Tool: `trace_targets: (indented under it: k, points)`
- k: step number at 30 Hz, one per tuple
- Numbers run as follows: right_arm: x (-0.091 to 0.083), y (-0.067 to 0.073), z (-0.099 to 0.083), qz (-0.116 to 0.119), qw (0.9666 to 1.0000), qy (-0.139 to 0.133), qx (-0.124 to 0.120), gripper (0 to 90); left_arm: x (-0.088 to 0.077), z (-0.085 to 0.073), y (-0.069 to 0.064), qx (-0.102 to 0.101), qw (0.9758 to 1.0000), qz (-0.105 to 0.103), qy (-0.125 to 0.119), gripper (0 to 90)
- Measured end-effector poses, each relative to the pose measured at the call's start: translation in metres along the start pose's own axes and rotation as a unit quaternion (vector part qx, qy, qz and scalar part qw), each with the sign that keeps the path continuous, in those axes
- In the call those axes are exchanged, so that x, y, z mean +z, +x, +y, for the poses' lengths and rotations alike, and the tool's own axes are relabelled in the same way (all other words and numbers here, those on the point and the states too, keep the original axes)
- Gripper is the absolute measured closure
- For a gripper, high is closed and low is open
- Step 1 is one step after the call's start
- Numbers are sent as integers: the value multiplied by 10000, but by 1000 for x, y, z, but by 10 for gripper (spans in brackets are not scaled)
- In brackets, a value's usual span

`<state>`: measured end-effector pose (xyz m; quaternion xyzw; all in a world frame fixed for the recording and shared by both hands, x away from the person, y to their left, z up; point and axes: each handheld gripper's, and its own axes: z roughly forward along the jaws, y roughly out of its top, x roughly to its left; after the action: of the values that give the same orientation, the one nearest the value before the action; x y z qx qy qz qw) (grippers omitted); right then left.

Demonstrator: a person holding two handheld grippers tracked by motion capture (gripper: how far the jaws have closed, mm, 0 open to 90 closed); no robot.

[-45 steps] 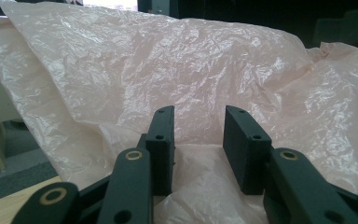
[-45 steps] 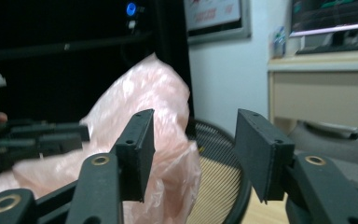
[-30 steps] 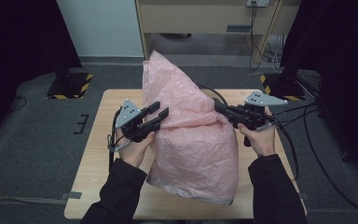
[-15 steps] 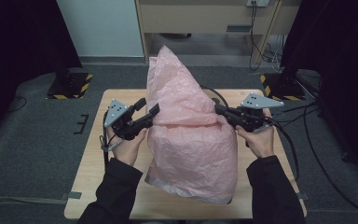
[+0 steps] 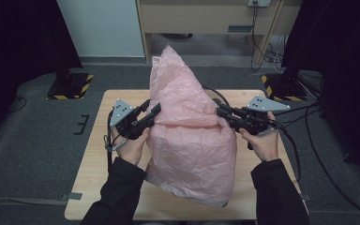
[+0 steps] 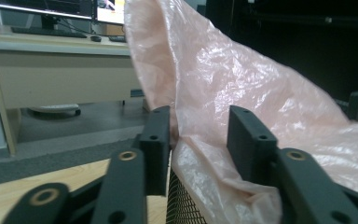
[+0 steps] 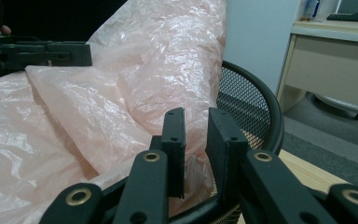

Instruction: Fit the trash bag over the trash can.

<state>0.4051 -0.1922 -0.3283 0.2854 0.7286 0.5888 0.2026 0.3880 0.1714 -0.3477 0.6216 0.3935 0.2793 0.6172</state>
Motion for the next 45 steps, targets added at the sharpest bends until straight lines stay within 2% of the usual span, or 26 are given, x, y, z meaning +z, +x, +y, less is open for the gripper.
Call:
trace_targets:
  k: [1, 4, 6, 8, 11, 13, 17, 18, 20, 21, 22, 23, 26, 27, 28, 30, 32, 35, 36, 38, 39, 41, 42, 45]
  points:
    - [0, 0, 0, 6, 10000, -26, 28, 768, -3, 0, 0, -86, 9999, 9, -59, 637]
    - [0, 1, -1, 22, 10000, -33, 4, 777, -6, 1, -1, 20, 9999, 50, -110, 694]
    - [0, 1, -1, 37, 10000, -36, -29, 785, -7, 3, -2, -22, 9997, -190, -137, 808]
    - [0, 2, -1, 45, 10000, -7, 1, 789, -6, 5, -7, 175, 9996, -237, -47, 827]
    - [0, 1, -1, 49, 10000, -26, -41, 795, -1, 4, -12, 278, 9986, -450, 92, 867]
    - [-1, 1, -1, 46, 10000, -14, -15, 794, 3, 2, -14, 284, 9982, -518, 128, 869]
    - [-1, 1, -1, 19, 10000, -34, 4, 754, 7, 3, -20, 531, 9969, -512, 281, 870]
    - [-1, 1, 0, 4, 9999, -99, 37, 719, 7, 4, -21, 576, 9963, -535, 338, 870]
    - [-1, 0, 2, 47, 9989, -381, 273, 609, 8, 4, -22, 615, 9959, -546, 383, 868]
    - [0, 0, 4, 82, 9976, -548, 410, 577, 8, 5, -22, 627, 9957, -558, 397, 864]
    - [0, 0, 5, 98, 9972, -595, 444, 552, 10, 5, -22, 684, 9951, -625, 347, 858]
    - [2, 0, 5, 79, 9972, -595, 441, 523, 10, 4, -23, 741, 9948, -618, 336, 847]
    - [7, 2, 6, 51, 9997, -243, 87, 576, 11, 4, -23, 786, 9944, -627, 311, 777]
    - [7, 4, 5, 32, 9998, -181, 32, 623, 11, 4, -22, 723, 9946, -691, 266, 766]
    - [6, 4, 4, 8, 9999, -138, -31, 703, 10, 3, -20, 649, 9954, -687, 124, 736]
    - [6, 2, 2, -81, 9999, 14, -141, 767, 7, 3, -17, 534, 9978, -386, -101, 490]
    - [6, 1, 0, -49, 9999, 56, -93, 795, 3, 4, -12, 506, 9979, -336, -219, 473]
    - [5, 0, -3, -20, 9999, 37, -114, 808, -1, 4, -8, 428, 9988, -171, -181, 409]
    - [5, 0, -3, -17, 9999, 44, -114, 809, -1, 3, -6, 254, 9994, -139, -214, 391]
    - [5, -1, -3, -24, 9998, 54, -174, 813, -1, 2, -3, 69, 9997, -99, -230, 377]
    - [5, -1, -3, -28, 9999, 46, -158, 812, -1, 1, -3, 2, 9998, -5, -188, 372]
    - [5, -1, -3, -28, 9999, 43, -151, 808, 1, -1, -1, 5, 9999, 89, -111, 366]
    - [5, -1, -2, -28, 9999, 41, -127, 793, 3, -3, -1, -2, 9999, 101, -28, 365]
    - [3, -3, 0, -161, 9998, -127, 37, 646, 6, -6, -3, -96, 10000, 24, -13, 386]
